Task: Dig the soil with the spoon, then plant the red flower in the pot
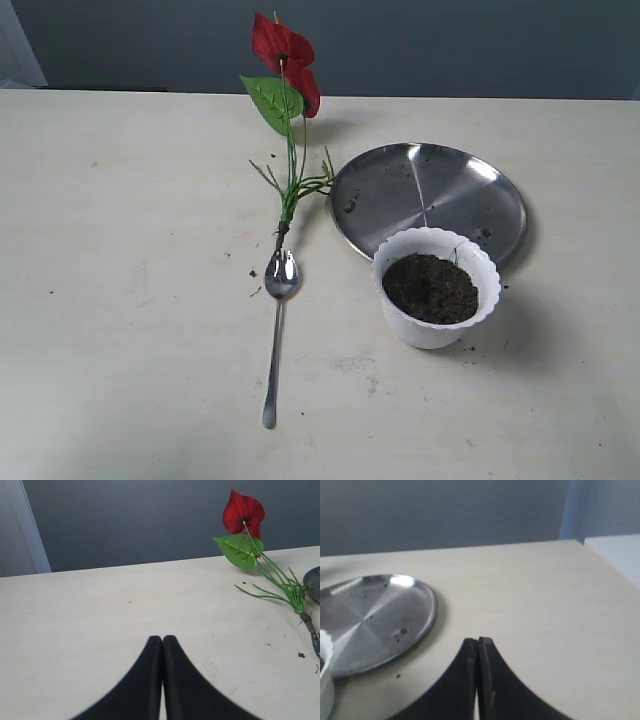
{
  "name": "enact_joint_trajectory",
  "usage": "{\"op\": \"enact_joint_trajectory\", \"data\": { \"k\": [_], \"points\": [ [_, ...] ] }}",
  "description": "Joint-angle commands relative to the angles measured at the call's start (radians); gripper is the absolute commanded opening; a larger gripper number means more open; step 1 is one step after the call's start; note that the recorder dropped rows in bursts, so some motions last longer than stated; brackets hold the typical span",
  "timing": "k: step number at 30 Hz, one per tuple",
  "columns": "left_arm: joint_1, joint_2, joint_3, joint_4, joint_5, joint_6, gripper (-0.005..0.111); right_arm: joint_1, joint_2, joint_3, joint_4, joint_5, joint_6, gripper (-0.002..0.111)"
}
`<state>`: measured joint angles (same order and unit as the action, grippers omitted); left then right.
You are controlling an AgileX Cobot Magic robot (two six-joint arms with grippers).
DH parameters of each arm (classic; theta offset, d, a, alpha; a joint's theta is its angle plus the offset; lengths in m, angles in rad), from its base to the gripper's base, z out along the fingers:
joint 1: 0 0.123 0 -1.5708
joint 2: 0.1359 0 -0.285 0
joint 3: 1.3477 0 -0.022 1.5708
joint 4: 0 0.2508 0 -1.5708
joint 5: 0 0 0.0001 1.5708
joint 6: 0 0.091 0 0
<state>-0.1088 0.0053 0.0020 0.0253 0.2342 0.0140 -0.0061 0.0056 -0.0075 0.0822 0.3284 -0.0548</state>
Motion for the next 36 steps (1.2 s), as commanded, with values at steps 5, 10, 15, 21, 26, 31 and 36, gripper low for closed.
{"op": "enact_joint_trajectory", "data": {
  "k": [5, 10, 15, 21, 26, 31, 36],
  "points": [
    [-0.003, -0.005, -0.002, -0.001, -0.002, -0.004, 0.000, -0.003, -0.006, 0.008, 0.085, -0.413, 0.010, -0.001],
    [-0.003, -0.005, -0.002, -0.001, -0.002, -0.004, 0.000, -0.003, -0.006, 0.008, 0.491, -0.465, 0.176, -0.001],
    [-0.003, -0.005, -0.002, -0.001, -0.002, -0.004, 0.000, -0.003, -0.006, 0.008, 0.892, -0.258, 0.325, -0.001],
    [-0.003, -0.005, -0.002, -0.001, -0.002, -0.004, 0.000, -0.003, -0.006, 0.008, 0.916, -0.080, 0.317, -0.001],
    [-0.003, -0.005, -0.002, -0.001, -0.002, -0.004, 0.000, -0.003, -0.006, 0.008, 0.931, -0.098, 0.232, -0.001],
    [-0.003, -0.005, -0.002, -0.001, -0.002, -0.004, 0.000, -0.003, 0.007, -0.169, 0.972, -0.007, -0.262, -0.001],
    [-0.003, -0.005, -0.002, -0.001, -0.002, -0.004, 0.000, -0.003, 0.243, -0.458, 0.959, 0.101, -0.615, -0.001]
  ]
}}
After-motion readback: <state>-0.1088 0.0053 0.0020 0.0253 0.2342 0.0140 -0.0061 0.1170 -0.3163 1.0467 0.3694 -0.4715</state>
